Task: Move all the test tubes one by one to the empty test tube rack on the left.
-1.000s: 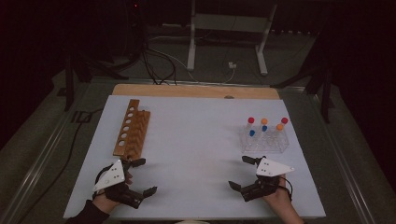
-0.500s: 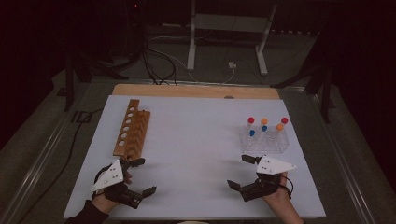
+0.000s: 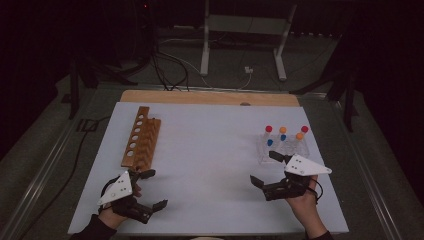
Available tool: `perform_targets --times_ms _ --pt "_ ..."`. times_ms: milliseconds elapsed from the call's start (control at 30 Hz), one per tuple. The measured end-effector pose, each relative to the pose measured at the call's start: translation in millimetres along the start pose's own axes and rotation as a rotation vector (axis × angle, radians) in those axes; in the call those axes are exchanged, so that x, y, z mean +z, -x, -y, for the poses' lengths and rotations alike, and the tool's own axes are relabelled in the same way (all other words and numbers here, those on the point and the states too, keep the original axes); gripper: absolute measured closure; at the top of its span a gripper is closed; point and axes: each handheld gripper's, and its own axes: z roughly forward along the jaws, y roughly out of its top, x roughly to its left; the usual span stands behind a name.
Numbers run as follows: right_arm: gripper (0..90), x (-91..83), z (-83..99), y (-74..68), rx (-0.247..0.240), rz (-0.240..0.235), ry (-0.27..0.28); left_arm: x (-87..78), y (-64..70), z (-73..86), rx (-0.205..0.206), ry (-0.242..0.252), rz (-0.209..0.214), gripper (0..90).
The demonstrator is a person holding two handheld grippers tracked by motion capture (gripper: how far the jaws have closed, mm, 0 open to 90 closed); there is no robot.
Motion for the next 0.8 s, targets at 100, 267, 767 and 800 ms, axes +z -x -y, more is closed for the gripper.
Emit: perform_targets --times_ms 100,267,767,800 --pt "0.0 0.9 -4.3 7.2 0.009 0.047 0.011 0.1 0.1 0.3 0.000 -0.002 0.001 0.5" --pt "0.0 8.6 -6.7 19.6 0.013 0.142 -0.005 -0.1 -0.2 0.3 -0.001 0.001 0.002 0.5" --pt "6.0 27.1 2.9 40.5 0.099 0.274 -0.047 -0.6 0.1 -0.2 -0.004 0.005 0.006 0.5" --pt "7.5 27.4 4.0 41.4 0.104 0.276 -0.053 -0.6 0.2 -0.1 -0.003 0.005 0.006 0.5"
